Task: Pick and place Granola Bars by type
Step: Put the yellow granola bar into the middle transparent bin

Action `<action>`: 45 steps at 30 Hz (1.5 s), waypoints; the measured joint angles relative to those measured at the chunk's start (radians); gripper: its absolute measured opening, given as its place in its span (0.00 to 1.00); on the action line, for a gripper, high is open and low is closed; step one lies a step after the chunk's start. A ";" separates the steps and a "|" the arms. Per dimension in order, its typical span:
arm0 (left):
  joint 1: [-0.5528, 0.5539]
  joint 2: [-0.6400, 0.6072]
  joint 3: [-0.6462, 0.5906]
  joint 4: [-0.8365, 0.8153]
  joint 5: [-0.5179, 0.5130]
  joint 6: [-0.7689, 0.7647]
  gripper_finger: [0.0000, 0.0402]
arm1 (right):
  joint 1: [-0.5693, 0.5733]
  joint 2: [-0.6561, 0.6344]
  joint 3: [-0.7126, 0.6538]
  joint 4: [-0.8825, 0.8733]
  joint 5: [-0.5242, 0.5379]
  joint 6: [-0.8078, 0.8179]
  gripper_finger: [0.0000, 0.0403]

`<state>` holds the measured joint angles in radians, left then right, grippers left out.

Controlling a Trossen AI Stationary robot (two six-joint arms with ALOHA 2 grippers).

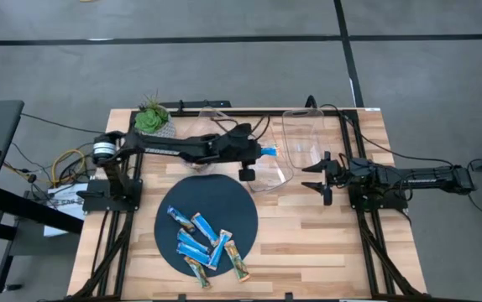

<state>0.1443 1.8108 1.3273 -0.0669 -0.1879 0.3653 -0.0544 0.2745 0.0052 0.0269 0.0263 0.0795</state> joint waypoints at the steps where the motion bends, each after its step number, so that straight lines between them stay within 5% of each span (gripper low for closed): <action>1: 0.006 0.024 0.017 -0.003 0.000 0.000 0.14 | 0.000 0.000 0.000 0.000 0.001 0.000 0.59; 10: 0.022 0.159 0.086 -0.071 0.002 0.024 0.14 | 0.000 0.000 0.000 0.003 -0.001 0.000 0.59; 18: 0.021 0.156 0.086 -0.149 0.006 0.061 0.17 | 0.000 0.000 0.000 0.003 -0.001 0.000 0.59; 31: 0.021 0.156 0.086 -0.154 0.051 0.021 0.41 | 0.000 0.000 0.000 0.003 -0.001 0.000 0.59; 45: -0.066 0.062 0.086 -0.146 0.038 0.017 0.42 | 0.000 0.000 0.000 0.003 0.000 0.000 0.59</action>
<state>0.0780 1.8727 1.4128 -0.2126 -0.1500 0.3824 -0.0544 0.2745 0.0055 0.0296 0.0265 0.0792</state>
